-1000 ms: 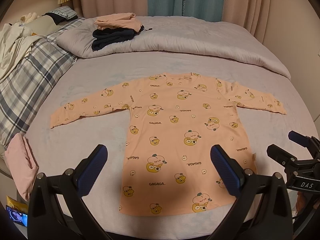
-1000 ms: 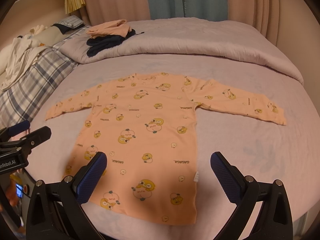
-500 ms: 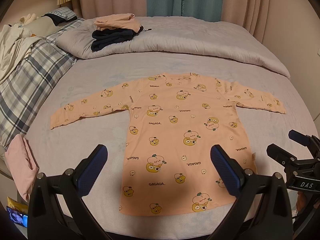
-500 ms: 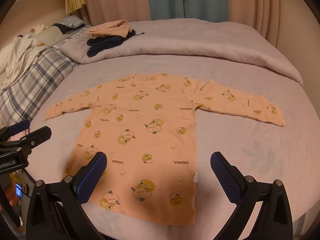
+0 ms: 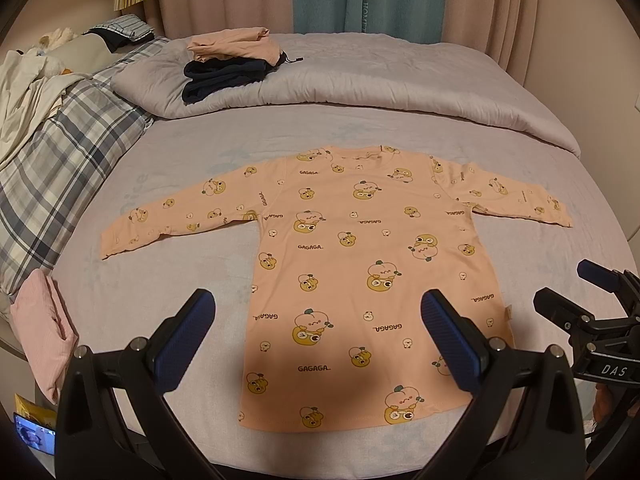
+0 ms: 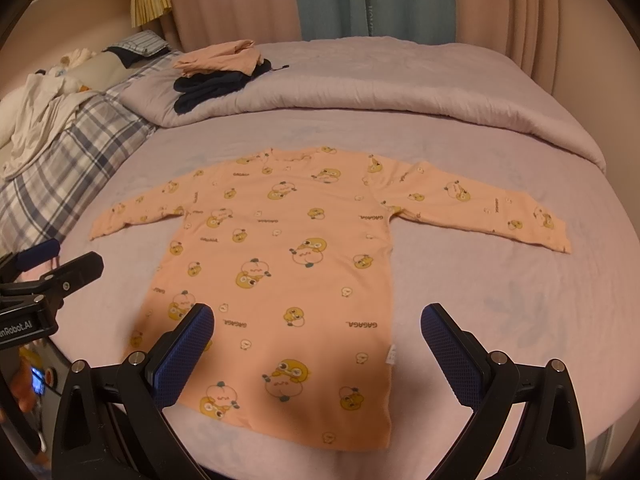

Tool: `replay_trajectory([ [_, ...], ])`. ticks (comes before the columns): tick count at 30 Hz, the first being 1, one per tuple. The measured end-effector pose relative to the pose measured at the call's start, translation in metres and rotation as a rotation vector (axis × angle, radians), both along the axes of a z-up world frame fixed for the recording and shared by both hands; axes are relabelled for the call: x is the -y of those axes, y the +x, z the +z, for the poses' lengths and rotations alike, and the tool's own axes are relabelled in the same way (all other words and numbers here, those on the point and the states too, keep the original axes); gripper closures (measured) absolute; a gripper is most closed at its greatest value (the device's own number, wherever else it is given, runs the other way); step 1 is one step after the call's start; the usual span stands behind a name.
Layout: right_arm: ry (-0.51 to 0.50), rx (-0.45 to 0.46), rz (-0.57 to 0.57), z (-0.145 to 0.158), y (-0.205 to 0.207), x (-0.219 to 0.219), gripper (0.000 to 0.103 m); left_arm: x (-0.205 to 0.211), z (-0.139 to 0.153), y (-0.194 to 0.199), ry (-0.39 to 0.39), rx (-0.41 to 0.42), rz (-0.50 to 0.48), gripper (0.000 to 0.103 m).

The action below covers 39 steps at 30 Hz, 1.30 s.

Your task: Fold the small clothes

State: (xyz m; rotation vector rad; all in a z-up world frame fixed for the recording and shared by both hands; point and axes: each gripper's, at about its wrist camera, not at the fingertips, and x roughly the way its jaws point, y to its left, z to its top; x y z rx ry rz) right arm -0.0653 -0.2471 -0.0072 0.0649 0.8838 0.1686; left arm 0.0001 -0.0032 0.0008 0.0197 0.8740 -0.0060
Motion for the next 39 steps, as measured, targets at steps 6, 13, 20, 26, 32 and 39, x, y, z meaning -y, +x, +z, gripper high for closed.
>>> replay_trajectory([
  [6,0.018,-0.003,-0.003,-0.001,0.001,0.002,0.001,-0.001,-0.001,0.001,-0.021,-0.004,-0.003,0.0],
  [13,0.248,-0.039,-0.01,-0.021,0.006,0.029,0.001,-0.021,-0.021,0.012,-0.241,-0.08,0.022,0.0],
  [20,0.333,-0.06,-0.186,-0.069,0.008,0.083,0.001,-0.03,-0.059,0.03,-0.409,-0.116,0.024,0.0],
  [26,0.455,-0.044,-0.372,-0.102,0.001,0.151,0.001,-0.021,-0.069,0.036,-0.411,-0.09,-0.069,0.0],
  [32,0.616,-0.003,-0.501,-0.119,-0.001,0.21,0.001,-0.024,-0.099,0.061,-0.639,-0.182,-0.094,0.0],
  [39,0.678,0.007,-0.602,-0.128,0.025,0.261,0.001,-0.02,-0.116,0.1,-0.639,-0.269,-0.011,0.0],
])
